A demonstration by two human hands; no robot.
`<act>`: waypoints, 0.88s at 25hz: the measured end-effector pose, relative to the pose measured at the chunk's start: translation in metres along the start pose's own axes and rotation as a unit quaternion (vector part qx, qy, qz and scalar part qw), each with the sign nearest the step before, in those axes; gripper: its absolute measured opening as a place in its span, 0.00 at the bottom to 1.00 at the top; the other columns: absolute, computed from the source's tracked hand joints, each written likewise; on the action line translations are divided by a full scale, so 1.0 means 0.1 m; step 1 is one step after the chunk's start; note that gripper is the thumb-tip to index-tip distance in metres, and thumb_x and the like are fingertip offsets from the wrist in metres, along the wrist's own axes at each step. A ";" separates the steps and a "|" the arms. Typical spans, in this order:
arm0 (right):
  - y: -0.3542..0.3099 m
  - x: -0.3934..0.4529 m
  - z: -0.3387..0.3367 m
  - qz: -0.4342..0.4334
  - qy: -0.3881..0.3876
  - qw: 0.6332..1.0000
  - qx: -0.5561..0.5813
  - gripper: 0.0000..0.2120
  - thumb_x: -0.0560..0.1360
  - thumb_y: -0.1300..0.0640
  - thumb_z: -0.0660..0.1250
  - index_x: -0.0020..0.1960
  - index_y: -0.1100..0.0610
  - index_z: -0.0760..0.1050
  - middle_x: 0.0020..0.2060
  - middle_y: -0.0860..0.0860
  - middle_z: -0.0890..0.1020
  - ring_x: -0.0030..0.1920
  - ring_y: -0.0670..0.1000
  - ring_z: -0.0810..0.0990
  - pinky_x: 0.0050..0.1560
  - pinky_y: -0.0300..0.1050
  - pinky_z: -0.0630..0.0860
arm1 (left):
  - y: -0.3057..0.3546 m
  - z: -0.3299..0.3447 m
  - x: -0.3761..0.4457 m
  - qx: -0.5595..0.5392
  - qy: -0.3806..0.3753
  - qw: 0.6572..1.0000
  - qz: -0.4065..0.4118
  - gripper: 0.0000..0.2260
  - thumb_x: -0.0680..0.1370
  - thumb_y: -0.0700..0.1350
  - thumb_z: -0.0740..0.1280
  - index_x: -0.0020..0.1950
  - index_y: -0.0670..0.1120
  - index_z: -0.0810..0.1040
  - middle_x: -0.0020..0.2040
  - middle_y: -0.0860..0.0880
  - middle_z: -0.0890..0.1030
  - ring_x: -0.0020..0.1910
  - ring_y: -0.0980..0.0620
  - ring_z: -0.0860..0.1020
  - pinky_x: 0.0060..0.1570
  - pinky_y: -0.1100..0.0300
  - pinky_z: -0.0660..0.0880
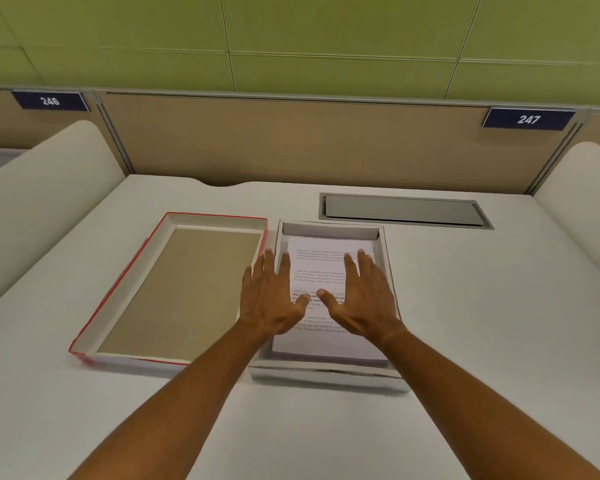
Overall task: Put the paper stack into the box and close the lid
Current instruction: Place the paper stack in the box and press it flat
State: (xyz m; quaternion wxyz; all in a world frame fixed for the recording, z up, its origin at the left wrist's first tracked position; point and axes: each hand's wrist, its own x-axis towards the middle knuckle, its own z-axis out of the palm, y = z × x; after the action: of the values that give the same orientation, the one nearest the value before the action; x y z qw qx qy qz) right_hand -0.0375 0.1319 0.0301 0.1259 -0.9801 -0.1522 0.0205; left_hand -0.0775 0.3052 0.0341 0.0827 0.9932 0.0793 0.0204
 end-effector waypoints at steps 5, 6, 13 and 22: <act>-0.06 -0.12 -0.03 -0.050 0.010 0.998 -0.038 0.56 0.61 0.21 0.30 0.80 0.54 0.39 0.79 0.56 0.41 0.79 0.59 0.39 0.77 0.57 0.39 | -0.06 0.03 -0.20 0.044 -0.001 0.999 -0.012 0.44 0.71 0.71 0.47 0.79 0.52 0.36 0.81 0.43 0.37 0.80 0.41 0.39 0.76 0.38 0.41; -0.07 -0.15 -0.04 -0.058 0.013 0.997 -0.039 0.57 0.59 0.22 0.27 0.80 0.54 0.39 0.79 0.56 0.40 0.79 0.59 0.39 0.78 0.57 0.39 | -0.06 0.02 -0.25 0.051 0.002 0.999 -0.015 0.44 0.71 0.71 0.48 0.79 0.51 0.36 0.81 0.43 0.37 0.79 0.41 0.38 0.76 0.38 0.40; -0.17 -0.29 0.07 -0.078 0.013 0.997 -0.024 0.58 0.58 0.22 0.26 0.80 0.54 0.40 0.80 0.56 0.41 0.79 0.59 0.40 0.78 0.59 0.40 | -0.16 -0.02 -0.47 0.064 -0.012 0.997 -0.036 0.44 0.72 0.70 0.49 0.80 0.50 0.38 0.80 0.42 0.37 0.79 0.41 0.38 0.76 0.40 0.40; -0.49 -0.20 0.23 -0.036 0.026 0.999 -0.020 0.58 0.58 0.22 0.27 0.80 0.55 0.40 0.80 0.57 0.42 0.79 0.59 0.41 0.75 0.55 0.36 | -0.61 0.04 -0.27 0.026 -0.059 0.997 -0.043 0.34 0.79 0.56 0.59 0.80 0.45 0.51 0.81 0.41 0.53 0.79 0.40 0.55 0.75 0.46 0.56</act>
State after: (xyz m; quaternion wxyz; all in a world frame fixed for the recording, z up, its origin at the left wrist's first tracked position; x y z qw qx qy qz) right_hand -0.0727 0.1767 0.0205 0.1103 -0.9766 -0.1840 -0.0122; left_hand -0.1134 0.3593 0.0192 0.0625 0.9902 0.1170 -0.0439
